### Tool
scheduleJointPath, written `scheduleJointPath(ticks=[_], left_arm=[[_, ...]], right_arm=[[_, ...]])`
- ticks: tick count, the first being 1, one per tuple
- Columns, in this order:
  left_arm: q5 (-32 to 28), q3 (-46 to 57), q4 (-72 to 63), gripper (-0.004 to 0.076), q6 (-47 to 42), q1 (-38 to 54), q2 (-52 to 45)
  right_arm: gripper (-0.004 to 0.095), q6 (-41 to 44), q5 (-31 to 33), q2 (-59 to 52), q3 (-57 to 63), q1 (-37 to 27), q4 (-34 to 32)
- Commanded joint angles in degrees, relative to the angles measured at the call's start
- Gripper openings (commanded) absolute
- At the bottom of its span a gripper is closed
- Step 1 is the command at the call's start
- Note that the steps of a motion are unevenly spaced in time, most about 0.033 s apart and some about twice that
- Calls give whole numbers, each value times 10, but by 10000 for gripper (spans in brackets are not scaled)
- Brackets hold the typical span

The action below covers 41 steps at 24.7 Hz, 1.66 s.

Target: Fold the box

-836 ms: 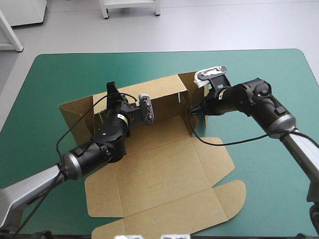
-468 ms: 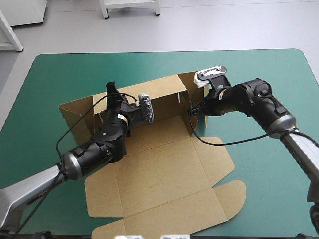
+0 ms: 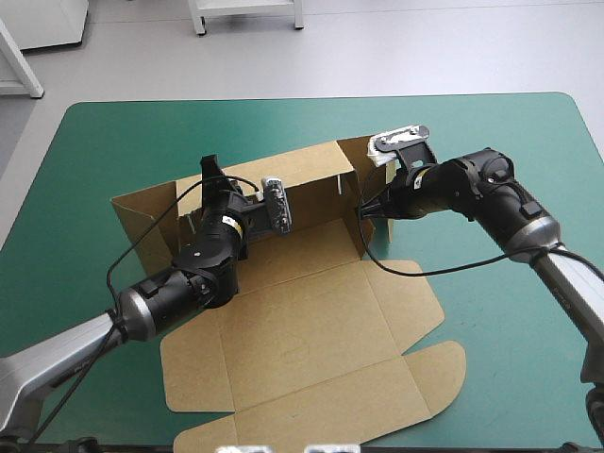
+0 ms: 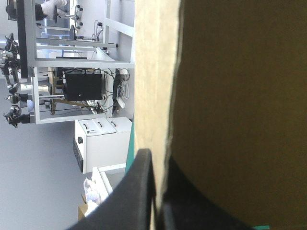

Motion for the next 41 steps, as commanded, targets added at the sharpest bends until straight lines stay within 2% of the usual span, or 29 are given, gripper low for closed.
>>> scheduleJointPath(ticks=[1, 4, 8, 16, 24, 30, 32, 38, 41], left_arm=[[4, -14, 11, -8, -12, -3, -18], [1, -14, 11, -8, -12, -3, -18], [0, -14, -4, -8, -11, -3, -18], [0, -14, -8, -8, 1, -3, -18], [0, -14, -37, -8, 21, -3, -18], [0, -14, -35, -8, 21, -3, -18], [0, -14, -36, -8, 21, -3, -18], [-1, -14, -36, -8, 21, -3, -18], [-1, -14, -36, -8, 21, -3, -18]], right_arm=[[-17, -1, -16, -15, -42, 0, -5], [-17, -1, 7, 2, -99, -1, -9], [-17, -4, 78, 49, -215, -26, -3], [-17, -15, 179, 165, -440, -79, 53], [-17, -24, 179, 285, -561, -79, 111], [-17, -13, 156, 349, -629, -93, 120], [-17, -11, 164, 361, -632, -106, 147], [-17, -13, 219, 364, -633, -120, 150], [-17, -11, 226, 364, -628, -120, 161]])
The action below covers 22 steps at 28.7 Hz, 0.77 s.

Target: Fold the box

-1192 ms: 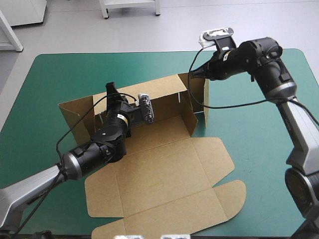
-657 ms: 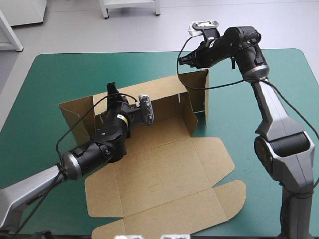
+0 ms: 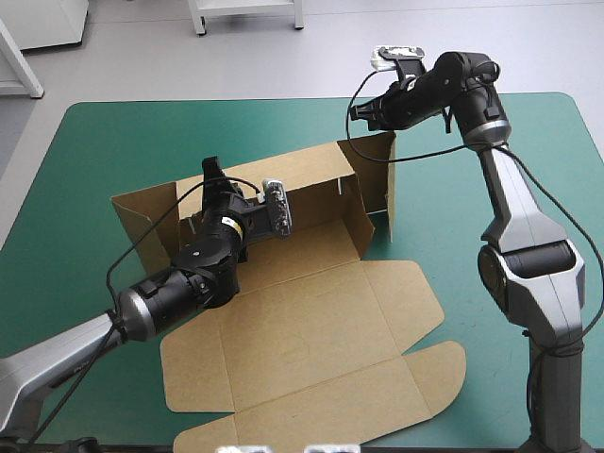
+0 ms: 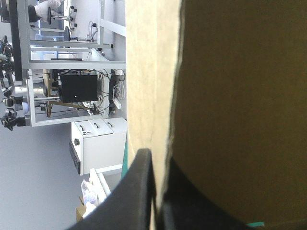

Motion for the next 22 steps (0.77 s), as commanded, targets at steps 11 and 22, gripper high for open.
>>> scheduleJointPath(ticks=[11, 22], left_arm=[[-5, -14, -9, -8, -11, -3, -18], [-24, -14, -9, -8, -20, -3, -18]], right_arm=[[-17, 12, 2, -75, 61, -3, 36], [-17, -29, 1, -189, 237, -3, 5]])
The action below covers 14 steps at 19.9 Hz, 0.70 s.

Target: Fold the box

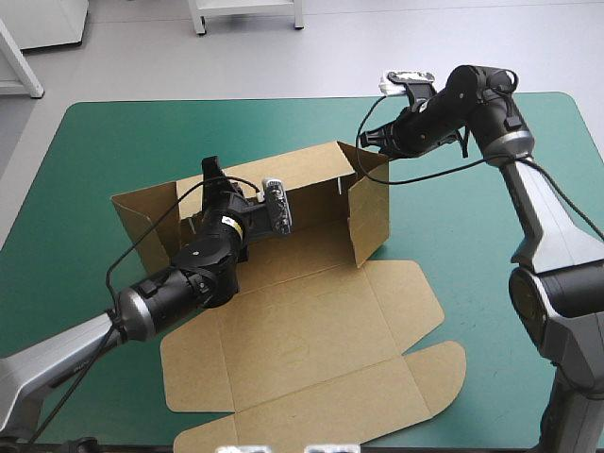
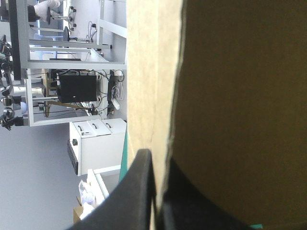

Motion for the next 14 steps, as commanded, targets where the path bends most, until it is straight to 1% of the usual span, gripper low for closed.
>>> scheduleJointPath(ticks=[1, 5, 8, 9, 10, 11, 12, 13, 14], left_arm=[[-17, -14, -8, -8, -14, -3, -18], [-17, -14, -8, -8, -14, -3, -18], [-14, -14, -7, -8, -19, -3, -18], [-14, -14, -6, -8, -20, -3, -18], [-14, -14, -6, -8, -20, -3, -18], [-14, -14, -6, -8, -20, -3, -18], [-14, -14, -6, -8, -20, -3, -18], [-15, -14, -6, -8, -20, -3, -18], [-16, -14, -6, -8, -20, -3, -18]], right_arm=[[-17, -29, 0, -59, 28, -3, 6], [-17, -70, -22, -85, 65, -3, 12], [-17, -99, -107, -121, 140, -3, 33], [-18, -127, -141, -135, 176, -3, 49], [-18, -145, -161, -144, 197, -3, 56], [-18, -176, -199, -159, 236, -3, 75], [-18, -195, -215, -166, 256, -3, 88], [-18, -237, -245, -178, 291, -3, 116], [-19, -263, -260, -185, 311, -3, 132]])
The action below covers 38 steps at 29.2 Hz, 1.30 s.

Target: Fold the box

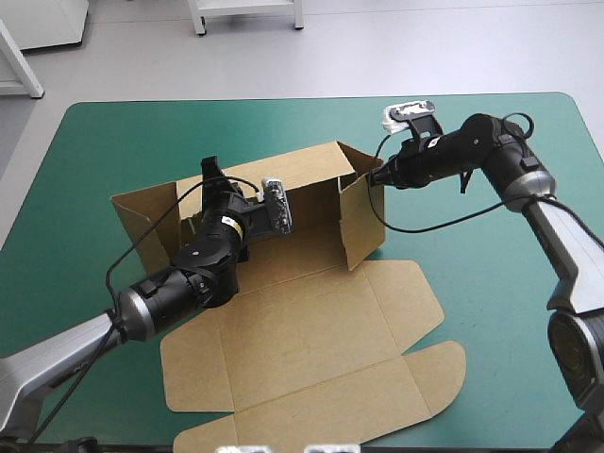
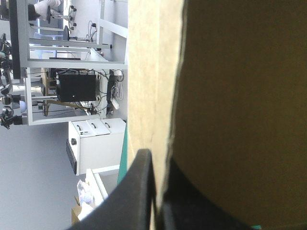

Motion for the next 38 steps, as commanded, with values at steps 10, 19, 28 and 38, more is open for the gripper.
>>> scheduleJointPath(ticks=[10, 19, 28, 38], left_arm=[[-17, -14, -7, -8, -27, -3, -17], [-17, -14, -7, -8, -27, -3, -17], [-17, -14, -7, -8, -27, -3, -17], [-17, -14, -5, -8, -27, -3, -17]], right_arm=[[-4, -222, -70, -72, 96, -7, 104], [394, -233, -50, -81, 96, -7, 96], [646, -233, -44, -81, 97, -7, 135], [635, -279, -41, -74, 98, -7, 175]])
